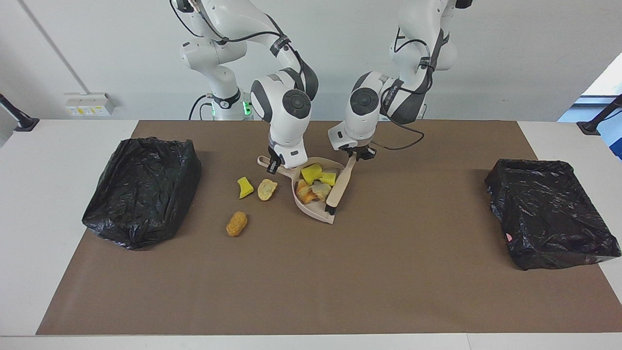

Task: Sweep and dump trash in bin
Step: 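Sweep the remaining crusts into the dustpan with the left gripper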

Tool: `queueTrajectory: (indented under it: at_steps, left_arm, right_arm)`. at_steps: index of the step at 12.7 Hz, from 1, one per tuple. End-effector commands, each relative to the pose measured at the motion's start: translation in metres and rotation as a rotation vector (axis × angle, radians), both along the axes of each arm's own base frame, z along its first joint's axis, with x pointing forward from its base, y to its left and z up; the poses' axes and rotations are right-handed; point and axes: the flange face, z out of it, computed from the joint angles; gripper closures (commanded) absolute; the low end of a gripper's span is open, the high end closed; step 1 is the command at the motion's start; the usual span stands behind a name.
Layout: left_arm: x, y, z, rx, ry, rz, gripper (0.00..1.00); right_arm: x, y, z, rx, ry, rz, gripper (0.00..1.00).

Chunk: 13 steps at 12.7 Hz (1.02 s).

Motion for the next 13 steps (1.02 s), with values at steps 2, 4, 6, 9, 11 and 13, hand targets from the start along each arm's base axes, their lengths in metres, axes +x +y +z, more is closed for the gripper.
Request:
queueTrajectory:
  at_steps: [2, 4, 6, 9, 11, 13]
  left_arm:
    - [-0.008, -0.008, 0.014, -0.001, 0.011, 0.166, 1.00]
    - [-0.004, -0.009, 0.017, 0.016, 0.011, 0.267, 1.00]
    - [-0.001, -0.006, 0.018, 0.030, 0.004, 0.332, 1.00]
    - [0.002, -0.002, 0.018, 0.040, -0.002, 0.346, 1.00]
    - [0.008, 0.007, 0.028, 0.034, -0.014, 0.365, 1.00]
    - [0.009, 0.016, 0.043, 0.036, -0.022, 0.380, 1.00]
  right_arm:
    - [0.001, 0.004, 0.004, -0.006, -0.005, -0.023, 1.00]
    - [0.001, 0.004, 0.003, -0.005, -0.006, -0.022, 1.00]
    - [0.005, 0.001, 0.002, 0.005, -0.007, -0.021, 1.00]
    - [0.012, 0.000, 0.004, 0.039, -0.033, -0.020, 1.00]
    - [0.014, -0.003, 0.008, 0.053, -0.034, -0.020, 1.00]
    - [0.022, -0.016, 0.016, 0.102, -0.019, -0.033, 1.00]
